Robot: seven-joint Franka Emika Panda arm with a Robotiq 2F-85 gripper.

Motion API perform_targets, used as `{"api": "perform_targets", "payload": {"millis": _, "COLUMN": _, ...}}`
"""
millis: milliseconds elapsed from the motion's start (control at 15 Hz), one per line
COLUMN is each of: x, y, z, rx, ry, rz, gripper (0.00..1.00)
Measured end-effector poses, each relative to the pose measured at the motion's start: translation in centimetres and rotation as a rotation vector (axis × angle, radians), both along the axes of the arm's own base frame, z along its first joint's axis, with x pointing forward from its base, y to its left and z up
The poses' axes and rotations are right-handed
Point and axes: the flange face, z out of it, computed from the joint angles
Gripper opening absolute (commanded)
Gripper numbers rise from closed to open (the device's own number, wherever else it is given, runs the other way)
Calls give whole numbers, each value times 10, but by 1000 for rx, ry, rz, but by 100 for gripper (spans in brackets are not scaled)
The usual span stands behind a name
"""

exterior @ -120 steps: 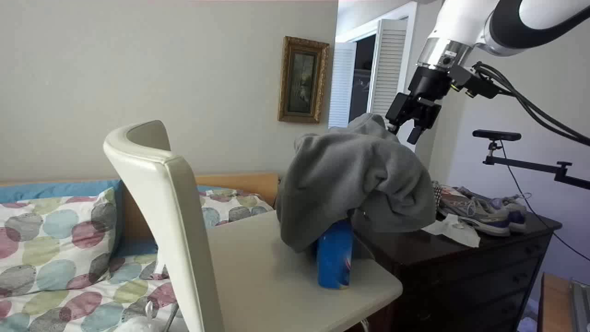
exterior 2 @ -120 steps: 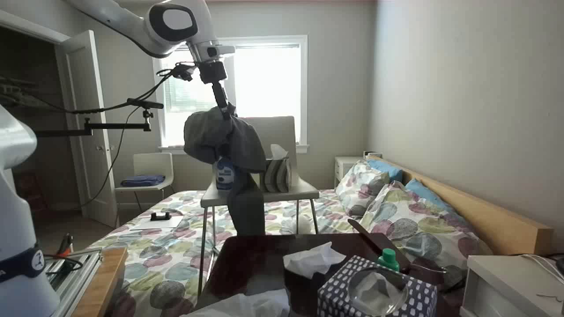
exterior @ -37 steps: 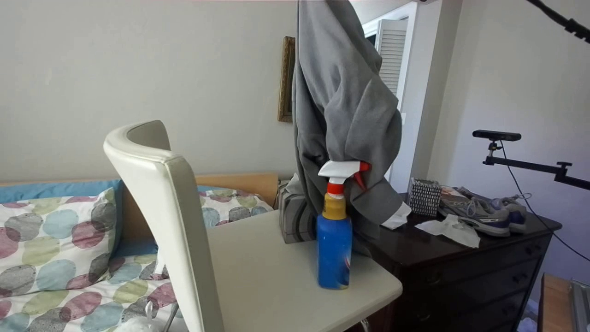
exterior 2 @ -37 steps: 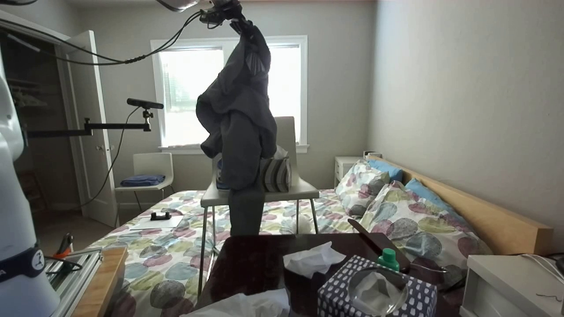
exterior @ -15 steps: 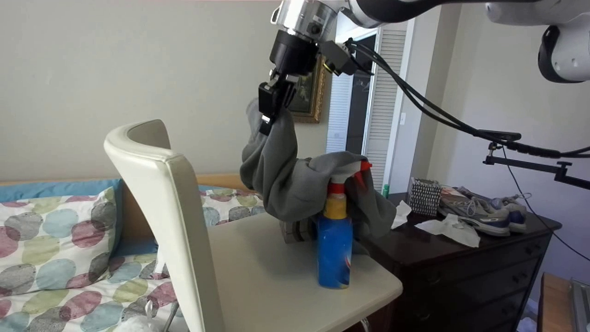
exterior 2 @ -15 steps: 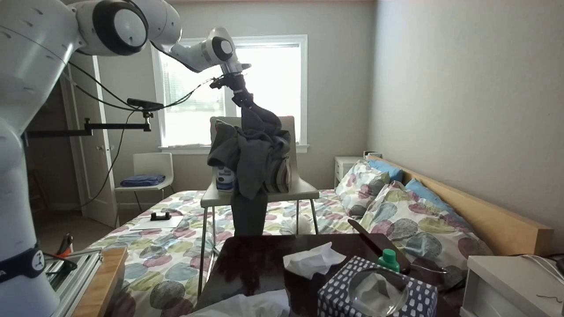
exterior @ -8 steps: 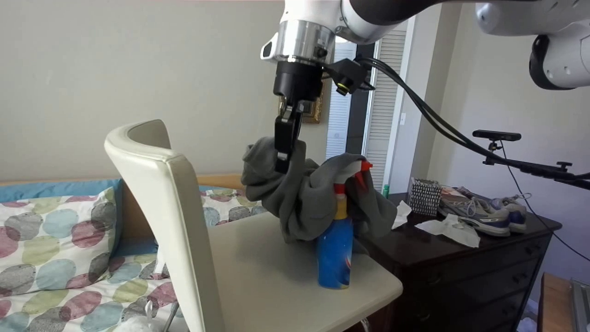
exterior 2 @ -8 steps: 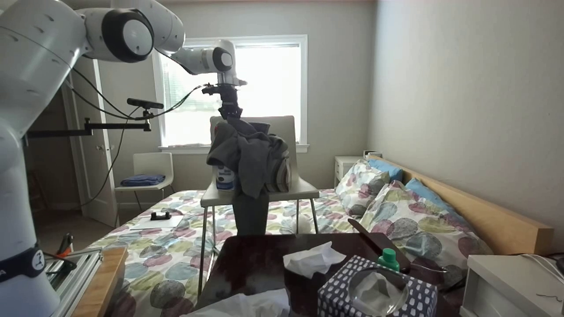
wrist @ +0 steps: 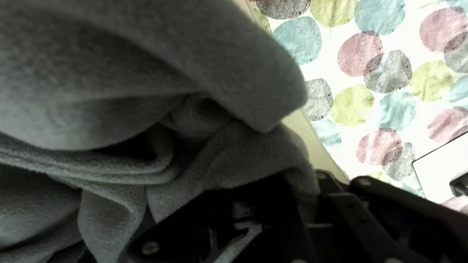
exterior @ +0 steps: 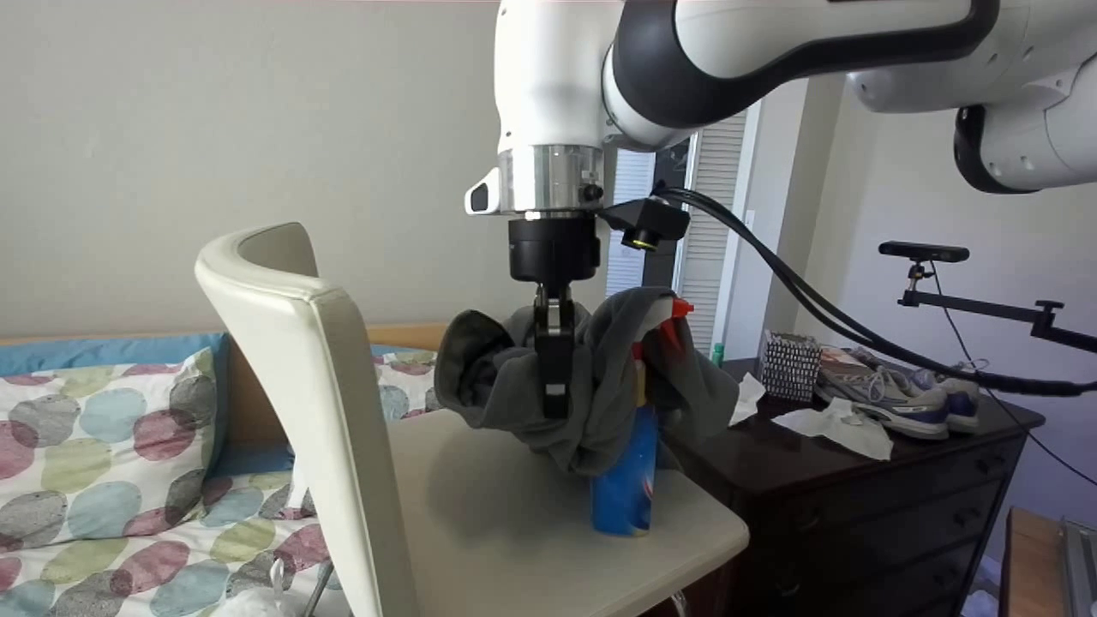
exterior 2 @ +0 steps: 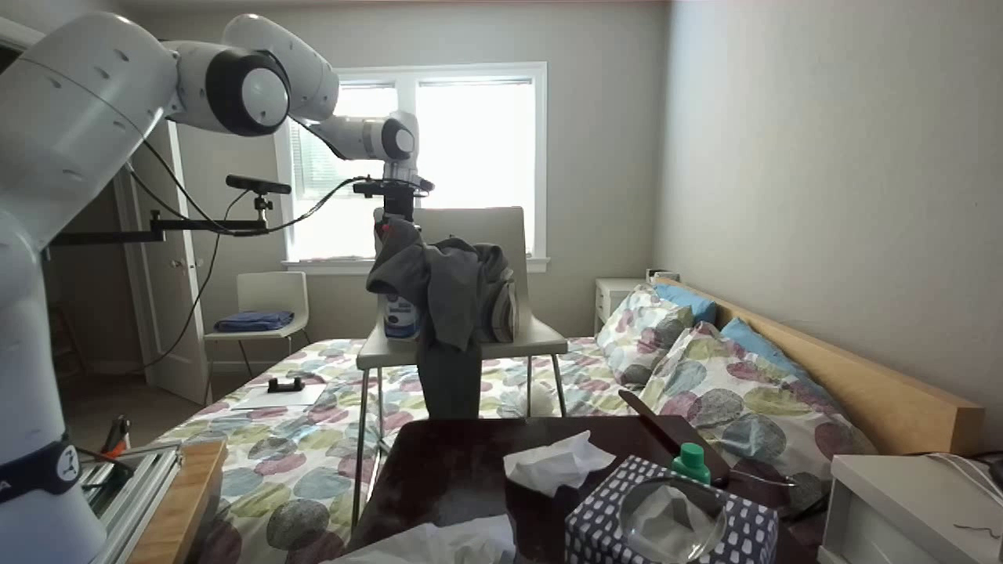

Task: Remove the jersey from the top of the bottle

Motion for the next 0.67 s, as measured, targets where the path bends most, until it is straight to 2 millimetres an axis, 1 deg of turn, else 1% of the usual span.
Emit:
{"api": "perform_targets", "payload": {"millis": 67, "x": -2, "y": 2, "z": -5, "rx": -6, "ry": 12, "rz": 11, "gripper": 39}}
{"api": "perform_targets", "payload": {"millis": 133, "x": -4, "y": 3, "z": -6, "rx": -15, "ry": 17, "rz": 14, "gripper": 47}}
{"api": "perform_targets", "payload": {"millis": 200, "x": -4, "y": 4, "z": -2, "rx": -17, "ry": 11, "rz": 11, "gripper": 53}}
{"api": "perform_targets", "payload": {"millis": 267, "x": -5, "y": 6, "z": 7, "rx": -11, "ry": -9, "rz": 3, "gripper": 61}}
{"api": "perform_targets", "payload": {"millis": 333, "x": -6, "y": 8, "z": 21, "rx": 1, "ry": -30, "rz": -7, "gripper": 67}}
{"api": "perform_targets", "payload": {"millis": 467, "x": -13, "y": 6, "z": 61, "rx": 23, "ry": -94, "rz": -20, "gripper": 81}}
{"api": "perform_targets", "payload": {"millis": 533, "x": -18, "y": 3, "z": 83, "rx": 24, "ry": -128, "rz": -21, "gripper": 89}}
{"api": "perform_targets", "payload": {"millis": 667, "x": -33, "y": -8, "z": 126, "rx": -4, "ry": -188, "rz": -14, "gripper": 100}}
